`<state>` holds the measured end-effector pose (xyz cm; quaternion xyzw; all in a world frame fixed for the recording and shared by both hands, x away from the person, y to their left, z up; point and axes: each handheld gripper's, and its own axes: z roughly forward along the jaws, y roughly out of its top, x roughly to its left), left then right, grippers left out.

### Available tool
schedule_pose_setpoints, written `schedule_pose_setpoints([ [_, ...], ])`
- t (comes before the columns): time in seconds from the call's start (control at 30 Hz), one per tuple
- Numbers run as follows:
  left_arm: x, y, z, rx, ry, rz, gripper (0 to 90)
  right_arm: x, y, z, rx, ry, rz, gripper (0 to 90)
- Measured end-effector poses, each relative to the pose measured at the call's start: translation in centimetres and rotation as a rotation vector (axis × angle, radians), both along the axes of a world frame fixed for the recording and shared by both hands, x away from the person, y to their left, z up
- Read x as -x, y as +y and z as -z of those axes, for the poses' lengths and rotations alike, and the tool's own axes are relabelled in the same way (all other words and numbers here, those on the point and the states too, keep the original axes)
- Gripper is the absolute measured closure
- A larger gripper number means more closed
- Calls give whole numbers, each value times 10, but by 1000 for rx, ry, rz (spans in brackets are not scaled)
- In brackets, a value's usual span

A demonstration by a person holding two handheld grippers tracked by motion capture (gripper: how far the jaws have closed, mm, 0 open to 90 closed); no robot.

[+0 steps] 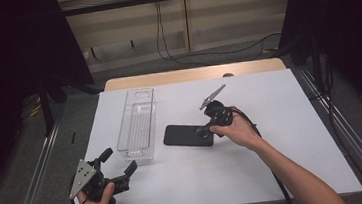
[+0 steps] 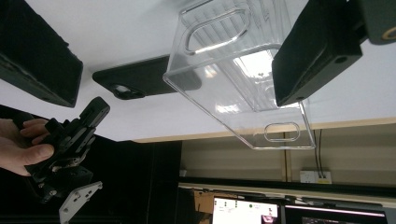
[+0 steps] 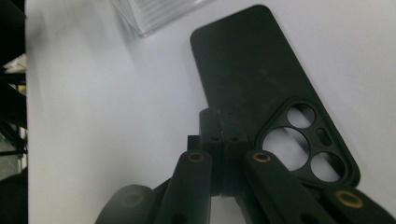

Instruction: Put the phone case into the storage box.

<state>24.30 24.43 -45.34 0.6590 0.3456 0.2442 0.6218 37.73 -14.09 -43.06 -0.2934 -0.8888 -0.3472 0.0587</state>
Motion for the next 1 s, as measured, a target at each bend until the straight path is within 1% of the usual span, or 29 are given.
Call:
schedule_pose_setpoints([
  [0.03, 0, 0, 0, -4, 2, -4, 21, 0, 1, 0, 11, 20, -10, 900],
  [0.07, 1, 0, 0, -8, 1, 8, 21, 1, 3, -1, 27, 28, -16, 900],
  [0.1, 1, -2, 0, 4, 0, 5, 21, 0, 5, -1, 40, 23, -39, 900],
  [0.13, 1, -2, 0, -8, -2, 11, 21, 1, 6, -1, 53, 26, -49, 900],
  [0.17, 1, -2, 0, -7, -1, 8, 21, 1, 9, -1, 80, 40, -59, 900],
  [0.23, 1, -2, 0, -5, -1, 7, 21, 0, 12, 1, 117, 67, -79, 900],
  [0.27, 1, -2, 0, -5, 1, 12, 21, -1, 13, 2, 134, 71, -91, 900],
  [0.3, 0, -1, 0, -5, 1, 12, 21, -1, 15, 3, 143, 88, -91, 900],
  [0.33, 1, -2, 0, 0, 8, 1, 21, -2, 16, 4, 161, 99, -112, 900],
  [0.37, 0, -1, 0, -4, 1, 3, 21, -3, 17, 5, 165, 98, -115, 900],
  [0.47, 0, -1, 0, -4, 3, 0, 21, -4, 20, 10, 193, 123, -134, 900],
  [0.5, 0, -1, 0, -2, 3, -1, 21, -4, 20, 11, 196, 135, -139, 900],
  [0.6, -1, 0, 1, -9, 3, 4, 21, -4, 22, 17, 237, 157, -148, 900],
  [0.63, -1, -1, 1, -9, 2, -3, 21, -4, 22, 18, 246, 153, -154, 900],
  [0.67, -1, -1, 1, -11, 2, -1, 21, -5, 22, 19, 249, 169, -154, 900],
  [0.7, -1, -1, 1, -5, 3, 6, 21, -5, 22, 20, 254, 168, -160, 900],
  [0.77, -1, -1, 1, -6, 1, 1, 24, -5, 22, 21, 264, 173, -167, 900],
  [0.8, -1, 0, 1, -18, 0, 6, 24, -5, 23, 22, 270, 175, -171, 900],
  [0.83, -1, -1, 1, -11, 1, 7, 24, -5, 23, 23, 276, 176, -172, 900],
  [0.87, -1, -1, 1, -5, 2, 3, 24, -6, 23, 23, 280, 178, -186, 900],
  [0.9, -1, -1, 1, 1, 3, 1, 24, -5, 24, 24, 291, 183, -178, 900],
  [0.93, -1, 0, 1, -5, 2, 0, 24, -6, 23, 25, 299, 182, -173, 900],
  [1.0, -1, 0, 1, -3, 0, -7, 24, -8, 22, 27, 311, 183, -164, 900],
])
